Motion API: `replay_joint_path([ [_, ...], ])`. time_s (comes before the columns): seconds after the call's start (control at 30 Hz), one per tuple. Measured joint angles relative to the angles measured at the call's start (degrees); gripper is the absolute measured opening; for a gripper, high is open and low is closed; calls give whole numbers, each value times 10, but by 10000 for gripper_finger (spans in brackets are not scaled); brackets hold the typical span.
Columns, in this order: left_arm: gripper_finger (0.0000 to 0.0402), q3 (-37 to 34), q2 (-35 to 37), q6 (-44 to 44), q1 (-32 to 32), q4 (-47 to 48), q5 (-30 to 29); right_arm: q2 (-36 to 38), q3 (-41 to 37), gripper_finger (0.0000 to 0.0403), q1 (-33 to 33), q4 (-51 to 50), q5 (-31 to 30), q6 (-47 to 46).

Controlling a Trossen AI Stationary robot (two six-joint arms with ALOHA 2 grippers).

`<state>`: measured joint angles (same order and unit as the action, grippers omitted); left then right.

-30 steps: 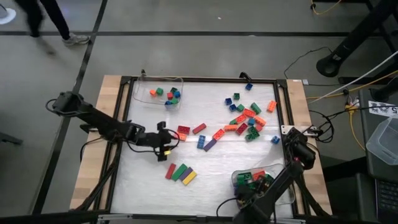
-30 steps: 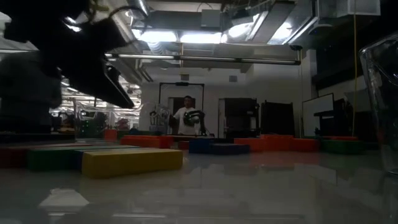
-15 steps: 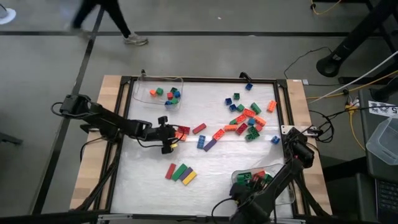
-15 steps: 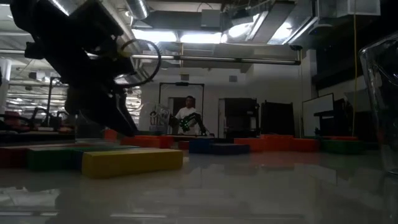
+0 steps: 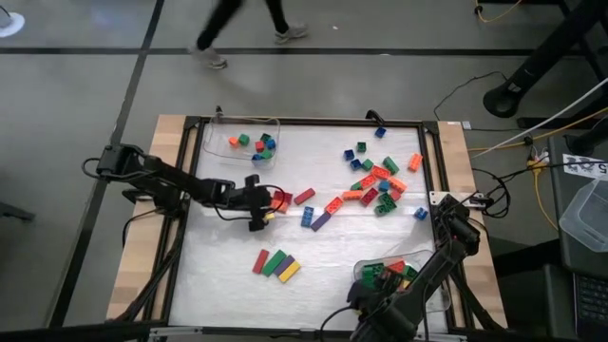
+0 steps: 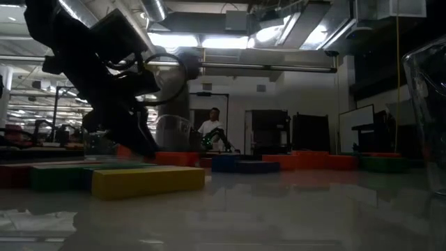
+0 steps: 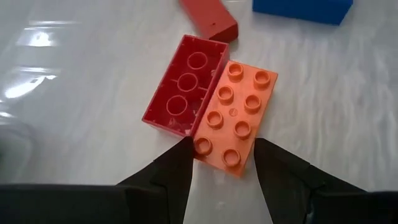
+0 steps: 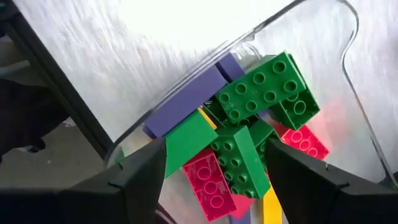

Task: Sort blocks by size
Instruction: Put the rectangular orange game piece into the bottom transparent bin

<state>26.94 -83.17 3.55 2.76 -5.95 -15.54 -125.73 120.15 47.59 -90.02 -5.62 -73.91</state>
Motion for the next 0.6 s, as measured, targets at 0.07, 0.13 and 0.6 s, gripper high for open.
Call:
replay_joint_path([
  [0.07, 159, 0, 0, -14, -5, -4, 28, 0, 3, 269, 0, 0, -5, 8],
  [0.13, 159, 0, 0, -25, -9, -6, 51, 0, 4, 269, 0, 0, -13, 9],
  [0.6, 159, -3, 8, -36, 20, -27, 103, 0, 4, 269, 0, 0, -24, 24],
])
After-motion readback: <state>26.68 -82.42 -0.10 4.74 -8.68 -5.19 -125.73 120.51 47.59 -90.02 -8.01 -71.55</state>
